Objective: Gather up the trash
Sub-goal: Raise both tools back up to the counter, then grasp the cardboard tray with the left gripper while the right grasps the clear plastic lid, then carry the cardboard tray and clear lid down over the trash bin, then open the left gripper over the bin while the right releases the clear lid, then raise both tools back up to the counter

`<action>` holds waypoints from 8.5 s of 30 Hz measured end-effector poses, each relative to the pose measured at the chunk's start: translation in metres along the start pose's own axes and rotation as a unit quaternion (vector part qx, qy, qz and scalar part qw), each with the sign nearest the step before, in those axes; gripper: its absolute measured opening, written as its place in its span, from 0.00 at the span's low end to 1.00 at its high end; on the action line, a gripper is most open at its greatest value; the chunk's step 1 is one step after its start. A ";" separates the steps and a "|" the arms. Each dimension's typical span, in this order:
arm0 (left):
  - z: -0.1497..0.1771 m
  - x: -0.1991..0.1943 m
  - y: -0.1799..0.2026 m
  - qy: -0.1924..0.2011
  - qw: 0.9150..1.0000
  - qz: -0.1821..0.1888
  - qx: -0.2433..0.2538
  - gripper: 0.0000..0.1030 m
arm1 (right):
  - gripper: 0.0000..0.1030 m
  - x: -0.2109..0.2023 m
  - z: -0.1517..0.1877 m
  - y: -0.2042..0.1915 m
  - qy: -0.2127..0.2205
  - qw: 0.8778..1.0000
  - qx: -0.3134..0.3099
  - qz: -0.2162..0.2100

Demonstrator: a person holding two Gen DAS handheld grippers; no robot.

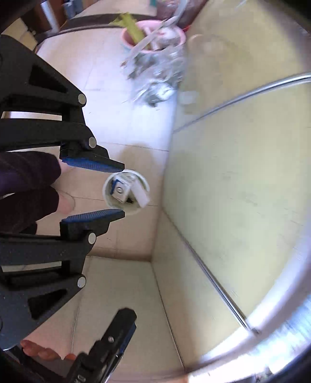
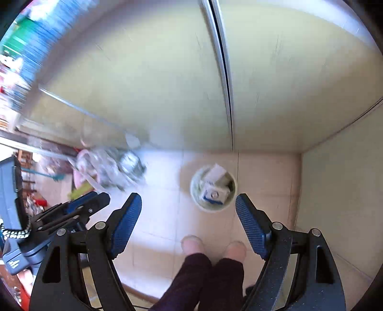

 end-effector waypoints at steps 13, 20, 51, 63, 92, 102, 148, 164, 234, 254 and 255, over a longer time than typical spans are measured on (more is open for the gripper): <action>-0.052 -0.236 0.069 0.156 0.983 0.035 0.092 0.37 | 0.76 -0.231 -0.030 -0.025 0.207 0.977 0.042 0.036; -0.079 -0.309 0.096 0.228 0.965 0.029 0.125 0.50 | 0.76 -0.288 -0.052 -0.030 0.257 0.964 0.051 0.039; -0.356 -0.231 0.172 0.241 0.967 -0.047 0.074 0.64 | 0.88 -0.259 -0.305 0.110 0.266 0.962 0.023 0.059; -0.475 -0.134 0.135 0.137 0.982 -0.011 0.128 0.64 | 0.88 -0.181 -0.366 0.111 0.193 0.969 0.122 0.096; -0.535 -0.019 0.124 0.065 0.991 0.049 0.110 0.00 | 0.57 -0.050 -0.465 0.121 0.136 0.974 0.116 0.141; -0.504 -0.073 0.152 0.136 0.983 0.017 0.121 0.00 | 0.57 -0.104 -0.419 0.109 0.159 0.978 0.065 0.115; -0.080 -0.248 0.050 0.178 0.980 -0.011 0.084 0.00 | 0.57 -0.215 -0.060 -0.035 0.190 0.981 0.006 0.027; -0.008 -0.114 0.017 0.048 0.997 -0.029 0.053 0.00 | 0.57 -0.090 0.006 -0.012 0.066 0.996 0.016 0.054; 0.006 -0.048 0.039 0.064 0.997 -0.032 -0.007 0.34 | 0.60 -0.064 -0.015 0.007 0.083 0.994 -0.052 0.042; -0.068 -0.327 0.120 0.299 0.952 -0.058 0.043 0.42 | 0.60 -0.325 -0.090 -0.020 0.339 0.936 -0.075 0.052; -0.076 -0.333 0.120 0.306 0.949 -0.056 0.045 0.42 | 0.60 -0.328 -0.096 -0.022 0.344 0.934 -0.077 0.053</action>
Point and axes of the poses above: each gripper's, at about its wrist camera, not at the fingertips, and x roughly the way its jaws point, y to its right, z to its underside, the point moved 4 cm from there along x, roughly the way its jaws point, and after that the axes turned 8 degrees about z, right-handed, at the moved point
